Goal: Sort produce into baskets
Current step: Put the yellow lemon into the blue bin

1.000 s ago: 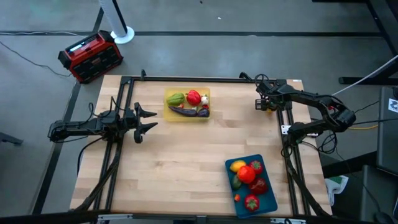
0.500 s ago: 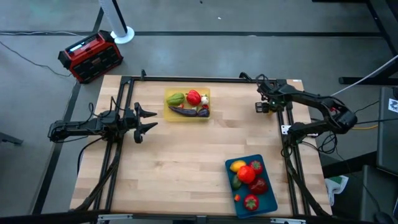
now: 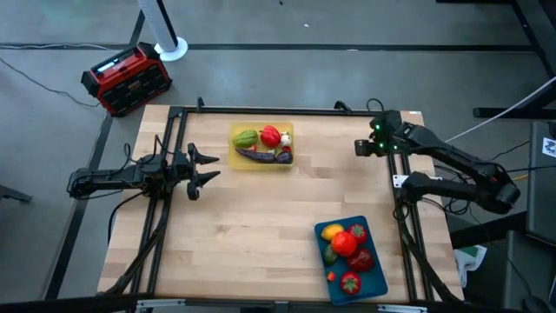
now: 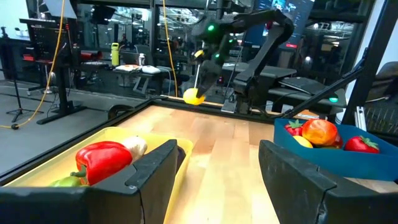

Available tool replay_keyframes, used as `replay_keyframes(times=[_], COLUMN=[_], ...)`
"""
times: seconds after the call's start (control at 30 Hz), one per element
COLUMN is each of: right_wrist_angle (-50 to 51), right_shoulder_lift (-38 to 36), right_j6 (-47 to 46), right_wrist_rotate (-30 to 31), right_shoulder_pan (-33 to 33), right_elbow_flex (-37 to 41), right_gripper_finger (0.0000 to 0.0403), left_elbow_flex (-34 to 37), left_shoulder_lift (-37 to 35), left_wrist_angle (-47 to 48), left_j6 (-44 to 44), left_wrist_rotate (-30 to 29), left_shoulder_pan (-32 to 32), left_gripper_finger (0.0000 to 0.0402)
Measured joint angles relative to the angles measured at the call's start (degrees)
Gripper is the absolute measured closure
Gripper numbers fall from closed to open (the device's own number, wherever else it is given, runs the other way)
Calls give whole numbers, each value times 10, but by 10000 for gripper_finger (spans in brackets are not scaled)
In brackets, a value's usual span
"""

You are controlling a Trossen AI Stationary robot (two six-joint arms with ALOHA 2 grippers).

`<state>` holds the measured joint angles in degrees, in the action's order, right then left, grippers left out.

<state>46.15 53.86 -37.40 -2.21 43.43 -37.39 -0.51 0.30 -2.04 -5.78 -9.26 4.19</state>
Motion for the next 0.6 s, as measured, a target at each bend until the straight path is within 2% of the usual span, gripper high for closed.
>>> replay_keyframes(times=[0.27, 0.43, 0.6], right_wrist_angle=[-134, -234, -285], right_shoulder_lift=[-32, -6, 14], right_j6=[-100, -154, -207], right_wrist_rotate=[1, 83, 92], right_shoulder_pan=[-205, -358, -487], right_elbow_flex=[0, 0, -1], right_gripper_finger=[219, 219, 219], left_elbow_flex=[0, 0, 0], left_shoulder_lift=[0, 0, 0], left_wrist_angle=[0, 0, 0], left_j6=[-2, -4, -5], left_wrist_rotate=[0, 0, 0], left_shoulder_pan=[0, 0, 0], left_gripper_finger=[179, 179, 179])
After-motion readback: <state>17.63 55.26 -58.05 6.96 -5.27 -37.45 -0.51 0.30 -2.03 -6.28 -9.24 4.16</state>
